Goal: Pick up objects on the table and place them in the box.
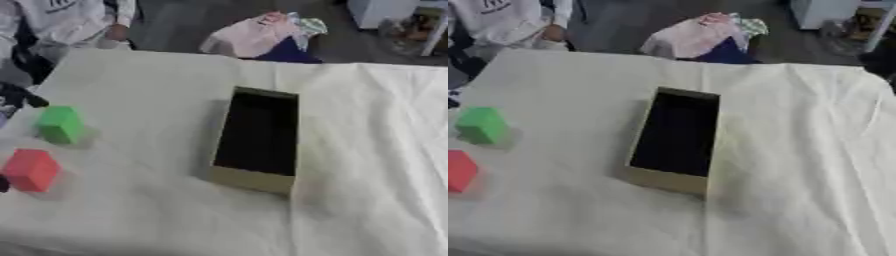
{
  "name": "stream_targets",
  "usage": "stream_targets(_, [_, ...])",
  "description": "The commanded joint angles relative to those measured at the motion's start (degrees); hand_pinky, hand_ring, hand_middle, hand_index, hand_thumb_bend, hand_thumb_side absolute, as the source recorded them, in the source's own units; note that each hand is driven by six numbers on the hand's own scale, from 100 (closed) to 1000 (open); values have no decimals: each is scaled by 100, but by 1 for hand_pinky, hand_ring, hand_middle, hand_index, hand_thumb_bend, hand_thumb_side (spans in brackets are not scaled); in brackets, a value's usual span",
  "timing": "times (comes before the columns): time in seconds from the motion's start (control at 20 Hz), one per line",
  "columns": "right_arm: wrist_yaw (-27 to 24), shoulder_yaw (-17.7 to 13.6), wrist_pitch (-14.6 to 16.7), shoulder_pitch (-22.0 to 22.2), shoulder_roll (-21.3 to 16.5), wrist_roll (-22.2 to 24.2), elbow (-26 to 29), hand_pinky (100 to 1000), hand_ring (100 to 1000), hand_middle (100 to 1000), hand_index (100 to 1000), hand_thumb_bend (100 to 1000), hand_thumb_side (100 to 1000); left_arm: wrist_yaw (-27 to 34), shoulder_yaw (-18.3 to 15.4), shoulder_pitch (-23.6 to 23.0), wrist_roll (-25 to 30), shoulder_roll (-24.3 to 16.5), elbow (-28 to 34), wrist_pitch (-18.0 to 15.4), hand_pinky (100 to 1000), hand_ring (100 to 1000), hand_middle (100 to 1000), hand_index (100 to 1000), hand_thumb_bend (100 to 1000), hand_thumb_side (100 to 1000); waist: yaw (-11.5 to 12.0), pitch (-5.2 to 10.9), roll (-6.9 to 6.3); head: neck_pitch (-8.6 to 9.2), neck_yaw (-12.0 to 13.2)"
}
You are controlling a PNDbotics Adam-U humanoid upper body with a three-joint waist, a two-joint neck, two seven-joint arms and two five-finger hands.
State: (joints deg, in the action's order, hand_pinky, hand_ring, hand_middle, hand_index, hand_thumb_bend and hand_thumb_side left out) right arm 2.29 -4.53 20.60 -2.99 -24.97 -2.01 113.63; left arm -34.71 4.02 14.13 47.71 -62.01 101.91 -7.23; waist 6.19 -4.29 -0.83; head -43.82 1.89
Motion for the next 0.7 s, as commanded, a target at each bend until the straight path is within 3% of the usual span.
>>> stream_targets(0.05, [-23,-3,3,-32,-60,26,96,850,813,713,878,100,935,-172,-16,84,2,-224,-105,-12,958,889,885,1000,864,366,-16,41,-10,-29,-4])
stream_targets(0.7, [-67,40,-48,-37,8,106,96,850,812,711,877,100,939,-357,338,193,48,-174,-844,-166,958,891,896,1000,860,273,-72,33,-1,-29,-8])
